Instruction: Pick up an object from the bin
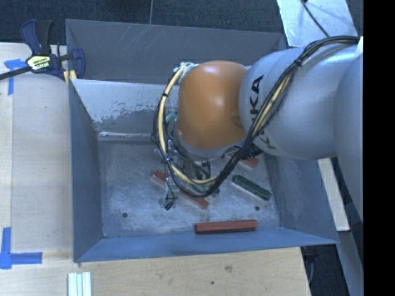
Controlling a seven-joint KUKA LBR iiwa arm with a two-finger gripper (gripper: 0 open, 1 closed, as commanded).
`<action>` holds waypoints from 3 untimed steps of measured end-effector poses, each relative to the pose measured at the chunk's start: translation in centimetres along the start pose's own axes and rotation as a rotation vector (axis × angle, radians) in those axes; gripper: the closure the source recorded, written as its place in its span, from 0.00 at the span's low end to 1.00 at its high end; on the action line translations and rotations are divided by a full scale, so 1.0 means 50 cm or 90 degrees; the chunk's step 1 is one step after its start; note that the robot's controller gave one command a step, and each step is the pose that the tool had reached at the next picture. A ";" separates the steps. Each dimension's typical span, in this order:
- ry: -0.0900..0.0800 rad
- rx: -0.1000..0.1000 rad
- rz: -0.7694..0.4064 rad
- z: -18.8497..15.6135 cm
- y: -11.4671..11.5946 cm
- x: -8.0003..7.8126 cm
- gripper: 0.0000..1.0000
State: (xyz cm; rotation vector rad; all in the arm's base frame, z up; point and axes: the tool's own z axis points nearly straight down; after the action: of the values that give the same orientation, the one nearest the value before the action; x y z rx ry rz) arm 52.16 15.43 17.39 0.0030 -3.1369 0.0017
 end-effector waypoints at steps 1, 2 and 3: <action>-0.001 0.001 0.112 0.214 -0.129 -0.110 0.00; -0.002 -0.001 0.112 0.213 -0.129 -0.112 0.00; -0.003 -0.001 0.112 0.211 -0.129 -0.113 0.00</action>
Offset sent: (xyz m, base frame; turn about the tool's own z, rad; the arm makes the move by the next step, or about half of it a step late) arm 0.0545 -0.0612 -0.1039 0.1743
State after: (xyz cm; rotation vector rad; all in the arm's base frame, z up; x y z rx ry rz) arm 57.77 8.97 6.80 -0.2737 -3.1304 -0.0009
